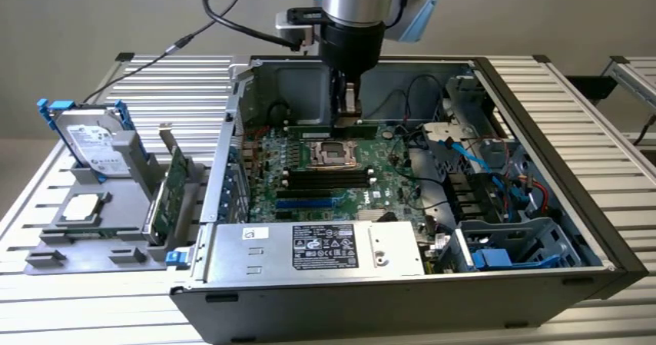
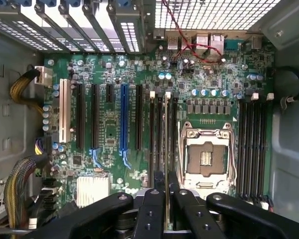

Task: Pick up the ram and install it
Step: 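Insert the ram into the slot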

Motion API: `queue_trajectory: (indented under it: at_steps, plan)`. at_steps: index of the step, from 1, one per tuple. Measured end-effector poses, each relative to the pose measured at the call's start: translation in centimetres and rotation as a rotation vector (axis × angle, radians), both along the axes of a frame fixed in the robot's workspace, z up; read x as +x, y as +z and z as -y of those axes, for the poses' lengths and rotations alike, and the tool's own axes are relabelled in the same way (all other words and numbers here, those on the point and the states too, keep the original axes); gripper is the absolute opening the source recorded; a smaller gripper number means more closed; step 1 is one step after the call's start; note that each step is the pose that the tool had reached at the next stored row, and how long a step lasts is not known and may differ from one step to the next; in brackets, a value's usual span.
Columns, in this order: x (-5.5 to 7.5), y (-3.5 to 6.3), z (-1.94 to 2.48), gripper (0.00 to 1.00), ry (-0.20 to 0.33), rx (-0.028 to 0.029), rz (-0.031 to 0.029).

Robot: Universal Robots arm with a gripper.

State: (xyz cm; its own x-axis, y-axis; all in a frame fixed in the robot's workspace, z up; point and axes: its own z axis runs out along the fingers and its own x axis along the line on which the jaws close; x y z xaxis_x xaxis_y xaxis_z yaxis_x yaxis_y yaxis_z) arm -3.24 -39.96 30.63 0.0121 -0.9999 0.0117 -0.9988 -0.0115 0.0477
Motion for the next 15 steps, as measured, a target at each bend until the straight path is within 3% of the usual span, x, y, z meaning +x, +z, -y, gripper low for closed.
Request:
queue_trajectory:
  at_steps: [15]
  plan:
    - [0.0,-2.72,0.27,0.14,0.000,0.0001,0.0000]
